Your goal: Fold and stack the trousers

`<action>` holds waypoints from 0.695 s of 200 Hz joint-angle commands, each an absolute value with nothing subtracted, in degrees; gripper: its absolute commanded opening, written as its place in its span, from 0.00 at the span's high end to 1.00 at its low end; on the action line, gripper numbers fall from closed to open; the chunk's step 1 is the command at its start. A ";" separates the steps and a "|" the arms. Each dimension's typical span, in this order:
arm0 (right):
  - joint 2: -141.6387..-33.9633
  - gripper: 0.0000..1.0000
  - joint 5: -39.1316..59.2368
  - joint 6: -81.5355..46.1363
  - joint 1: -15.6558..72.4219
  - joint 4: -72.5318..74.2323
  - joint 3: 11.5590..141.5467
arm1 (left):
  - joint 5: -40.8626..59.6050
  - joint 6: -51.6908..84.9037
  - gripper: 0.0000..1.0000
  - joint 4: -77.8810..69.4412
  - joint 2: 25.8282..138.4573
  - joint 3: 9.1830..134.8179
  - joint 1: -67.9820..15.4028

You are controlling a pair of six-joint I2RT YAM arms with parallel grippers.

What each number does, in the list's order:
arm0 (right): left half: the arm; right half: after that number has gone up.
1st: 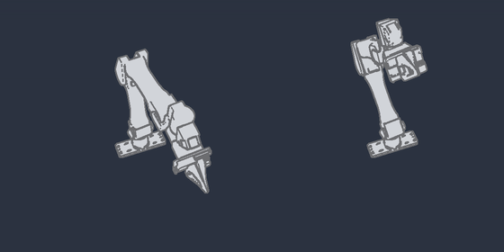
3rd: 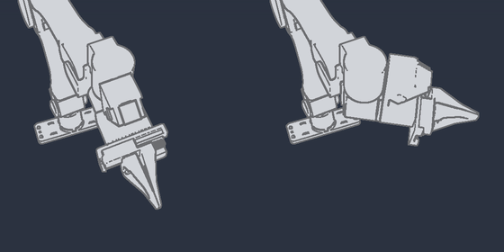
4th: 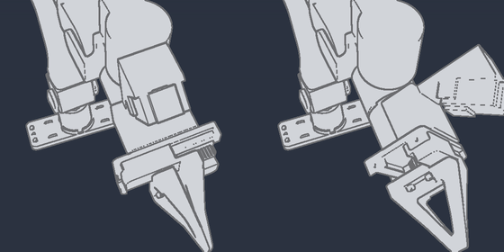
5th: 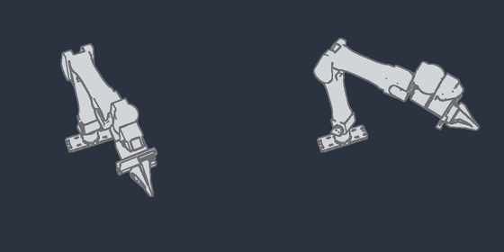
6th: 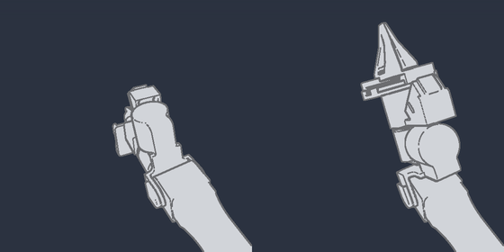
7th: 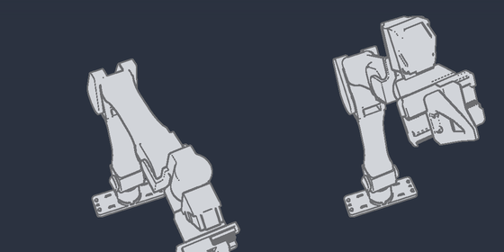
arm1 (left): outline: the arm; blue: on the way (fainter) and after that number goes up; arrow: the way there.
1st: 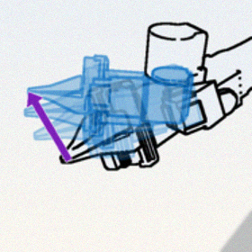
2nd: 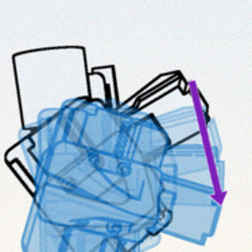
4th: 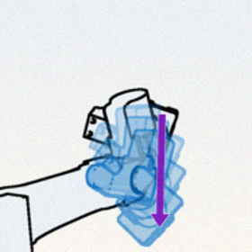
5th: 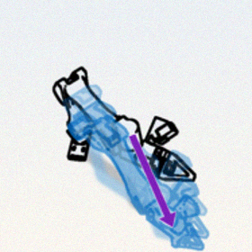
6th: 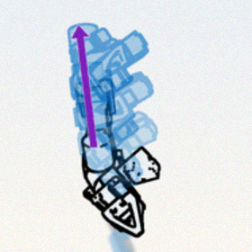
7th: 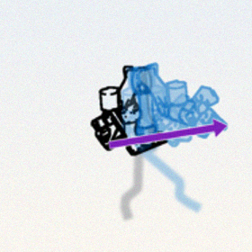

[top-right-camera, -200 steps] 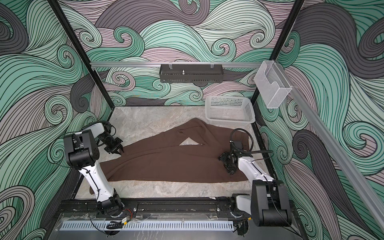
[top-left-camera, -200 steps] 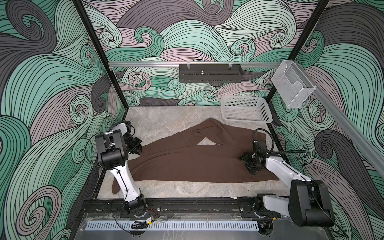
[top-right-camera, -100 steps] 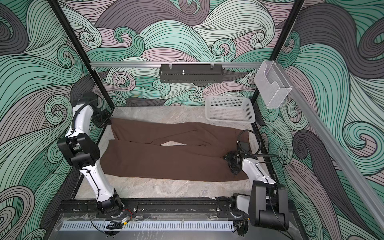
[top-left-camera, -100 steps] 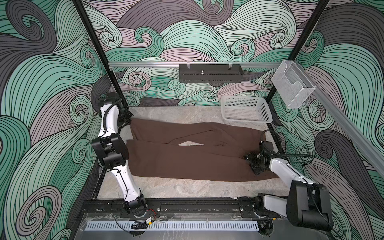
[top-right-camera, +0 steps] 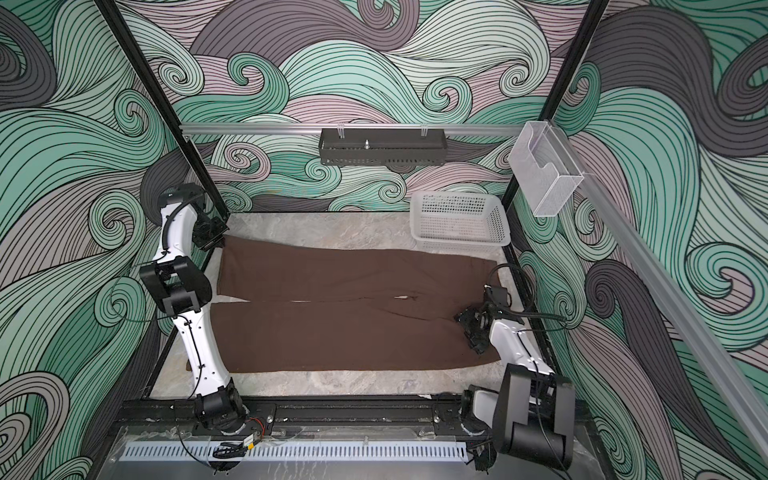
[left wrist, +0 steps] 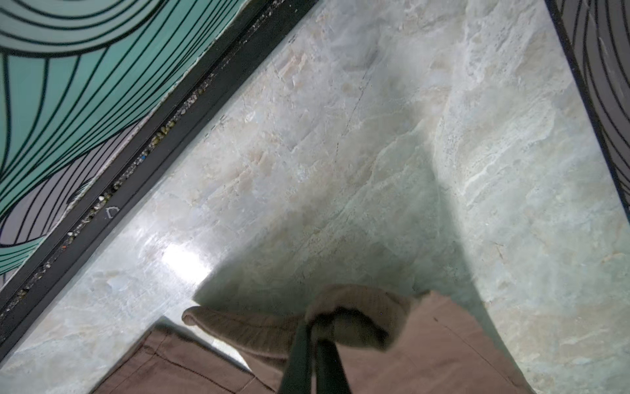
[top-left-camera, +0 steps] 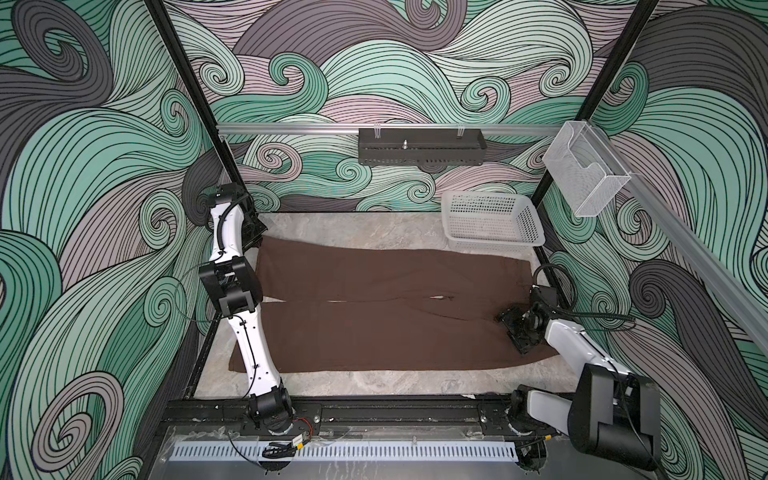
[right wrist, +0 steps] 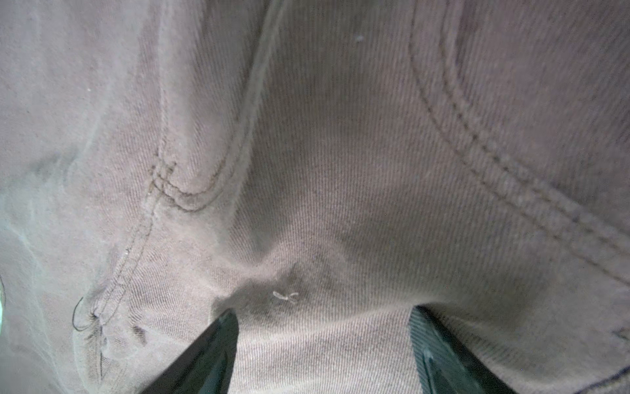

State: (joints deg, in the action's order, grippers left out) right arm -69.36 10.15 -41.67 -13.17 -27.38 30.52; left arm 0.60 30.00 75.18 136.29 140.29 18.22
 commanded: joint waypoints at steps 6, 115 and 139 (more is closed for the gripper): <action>-70.49 0.18 7.31 -39.73 -13.76 -35.29 29.09 | -1.49 30.93 1.00 76.02 139.19 146.27 17.60; -54.27 0.02 5.86 -44.84 -13.87 -47.26 40.93 | 2.76 30.03 0.27 75.33 110.10 124.29 18.11; -57.73 0.04 5.64 -45.61 -15.03 -45.06 43.23 | 6.23 30.41 0.27 70.03 97.95 104.18 18.65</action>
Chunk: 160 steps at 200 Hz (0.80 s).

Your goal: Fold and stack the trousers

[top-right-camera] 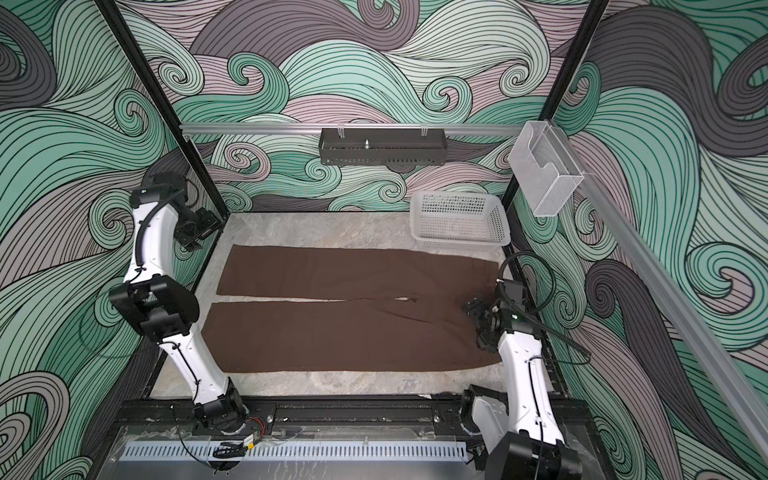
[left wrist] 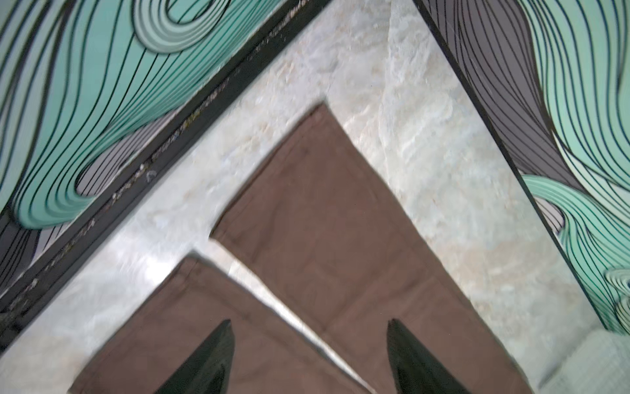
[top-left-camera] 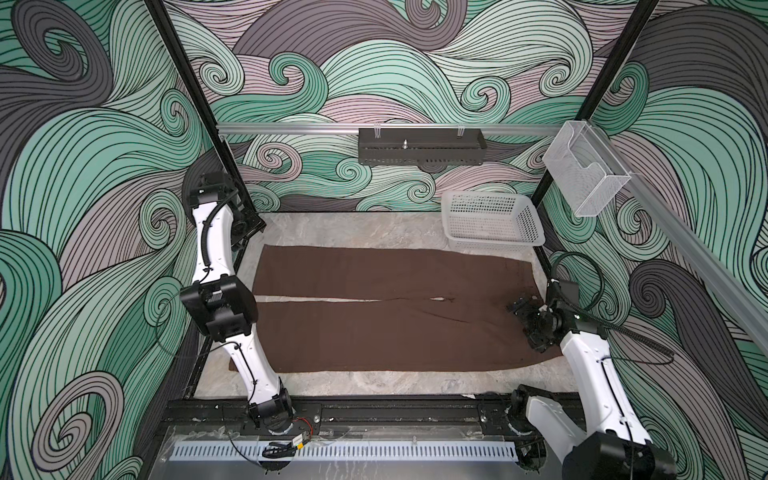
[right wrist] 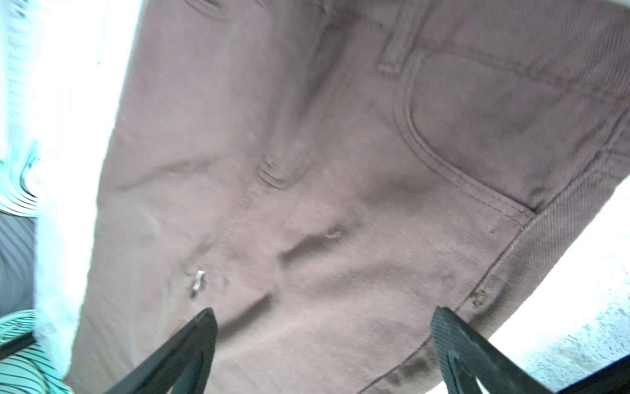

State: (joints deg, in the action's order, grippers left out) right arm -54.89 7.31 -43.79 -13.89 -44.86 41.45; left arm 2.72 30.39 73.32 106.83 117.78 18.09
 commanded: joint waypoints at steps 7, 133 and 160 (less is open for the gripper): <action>-58.39 0.04 6.20 -45.71 -15.94 -43.99 43.48 | 7.31 30.43 0.27 68.79 95.02 99.26 18.90; -69.14 0.21 15.51 -46.91 -33.48 -30.61 35.11 | 22.56 33.59 0.35 58.10 84.00 53.22 32.35; -70.44 0.35 16.19 -47.71 -33.44 -27.36 32.47 | 19.34 33.55 0.39 56.88 83.80 51.70 34.39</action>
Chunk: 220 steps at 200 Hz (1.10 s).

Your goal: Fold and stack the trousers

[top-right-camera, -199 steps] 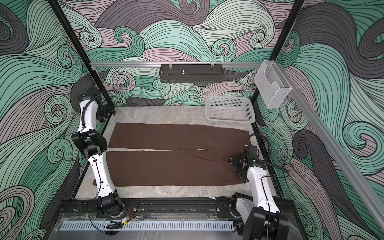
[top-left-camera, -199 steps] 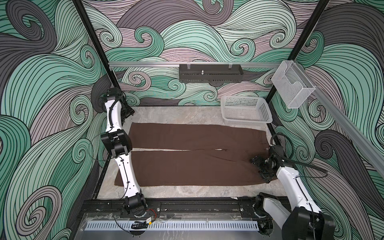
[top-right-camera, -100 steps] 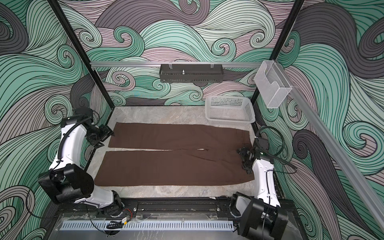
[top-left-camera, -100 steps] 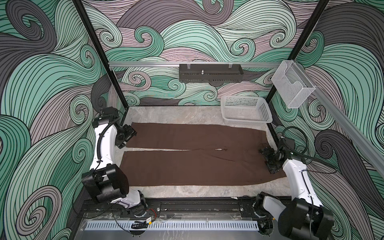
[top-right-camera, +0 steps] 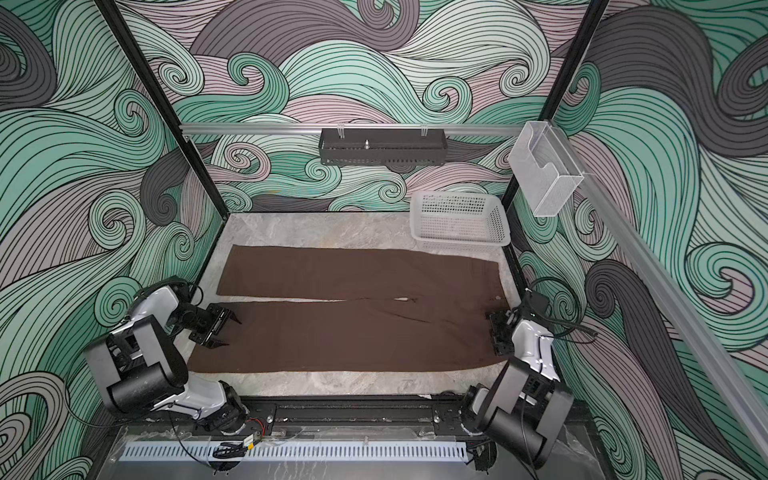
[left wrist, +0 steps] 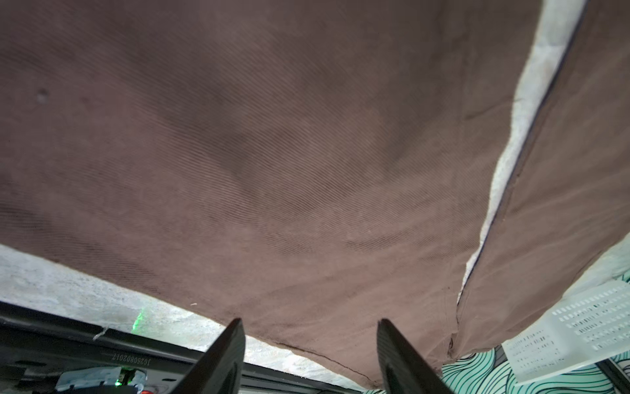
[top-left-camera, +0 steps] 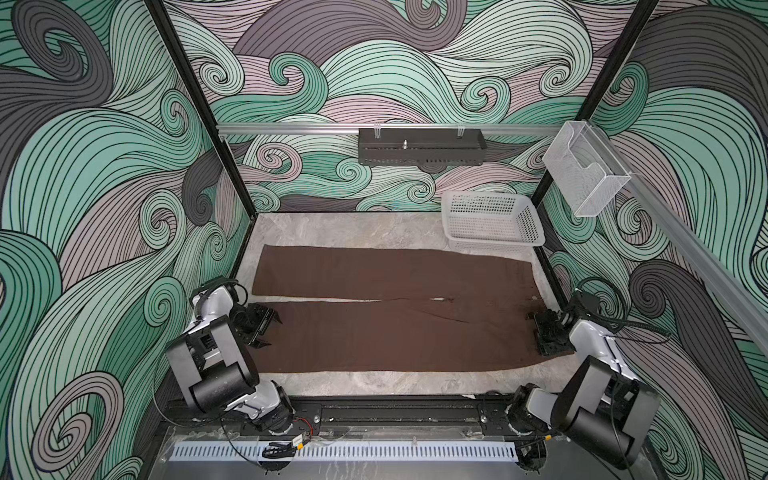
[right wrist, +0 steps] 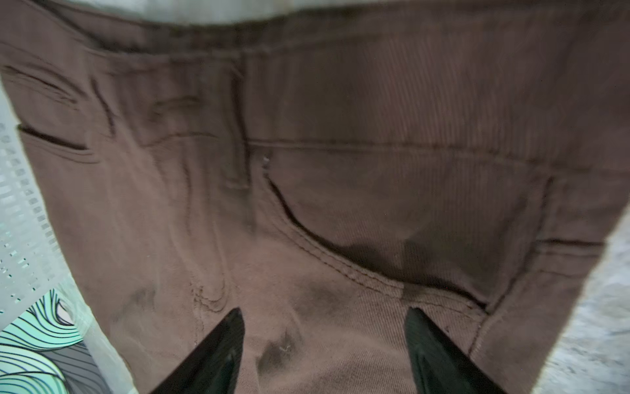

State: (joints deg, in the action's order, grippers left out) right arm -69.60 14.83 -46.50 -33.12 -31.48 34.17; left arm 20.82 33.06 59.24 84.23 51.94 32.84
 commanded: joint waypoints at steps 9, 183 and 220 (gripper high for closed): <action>-71.00 0.39 16.42 -47.80 -33.45 -26.65 31.88 | 18.30 33.83 0.40 56.37 84.28 51.59 34.62; -75.40 0.84 19.62 -50.79 -37.43 -22.60 22.38 | 7.05 37.29 0.73 53.55 92.21 51.61 35.91; -60.74 0.79 15.02 -49.16 -37.60 -31.91 17.77 | 4.40 36.51 0.73 56.00 93.30 53.94 39.17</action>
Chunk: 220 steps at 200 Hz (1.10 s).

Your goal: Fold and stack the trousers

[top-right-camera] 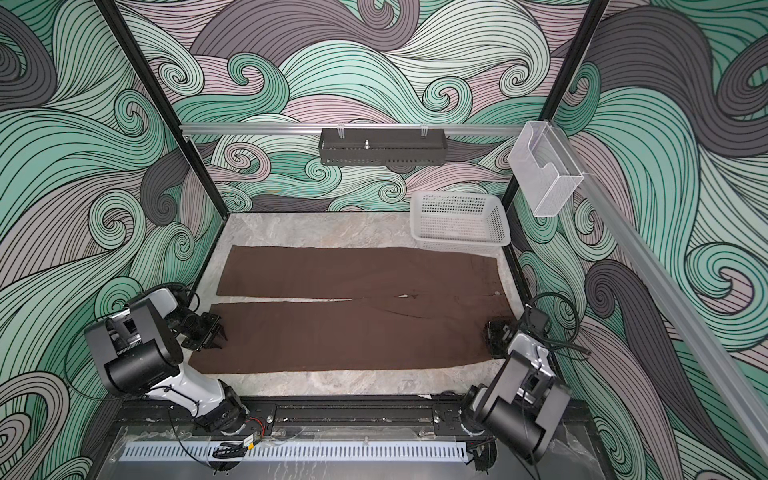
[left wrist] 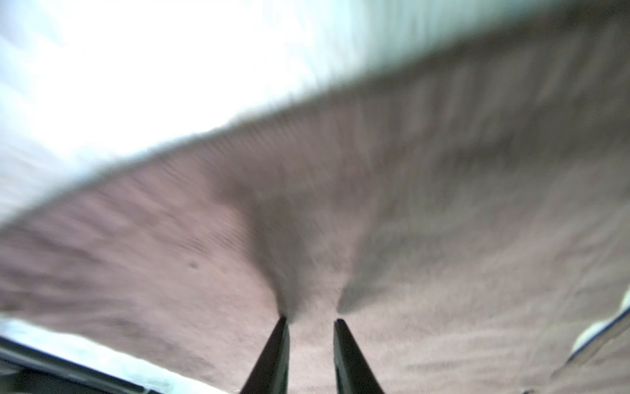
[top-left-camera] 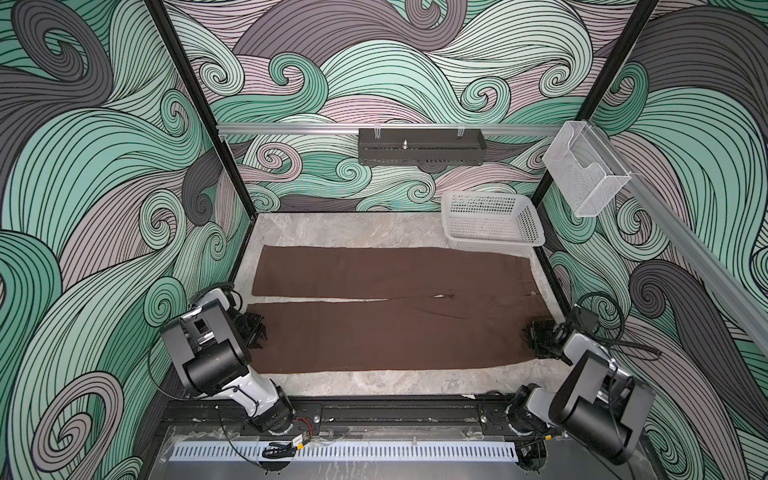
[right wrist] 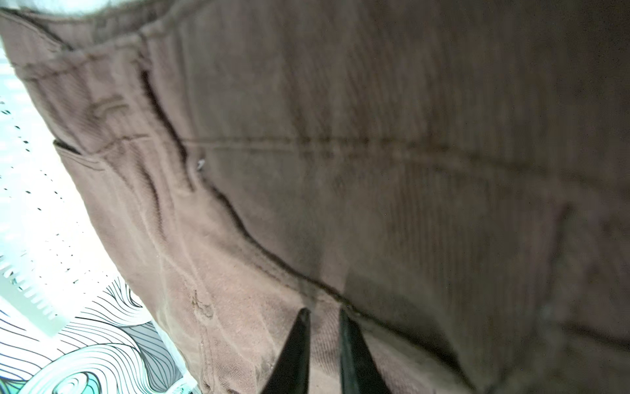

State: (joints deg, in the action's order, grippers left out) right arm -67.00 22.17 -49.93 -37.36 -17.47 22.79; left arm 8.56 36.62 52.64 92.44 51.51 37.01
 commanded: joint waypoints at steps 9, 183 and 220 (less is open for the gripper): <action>-55.94 0.79 13.78 -48.54 -37.56 -35.36 17.32 | 4.20 36.20 0.73 56.37 93.22 54.41 39.86; -62.36 1.00 25.24 -48.11 -35.11 -36.87 29.51 | 18.45 35.42 0.80 55.81 85.42 50.75 31.94; -68.26 1.00 26.98 -46.72 -34.37 -34.12 28.01 | 5.51 35.88 0.88 56.40 85.43 51.35 31.84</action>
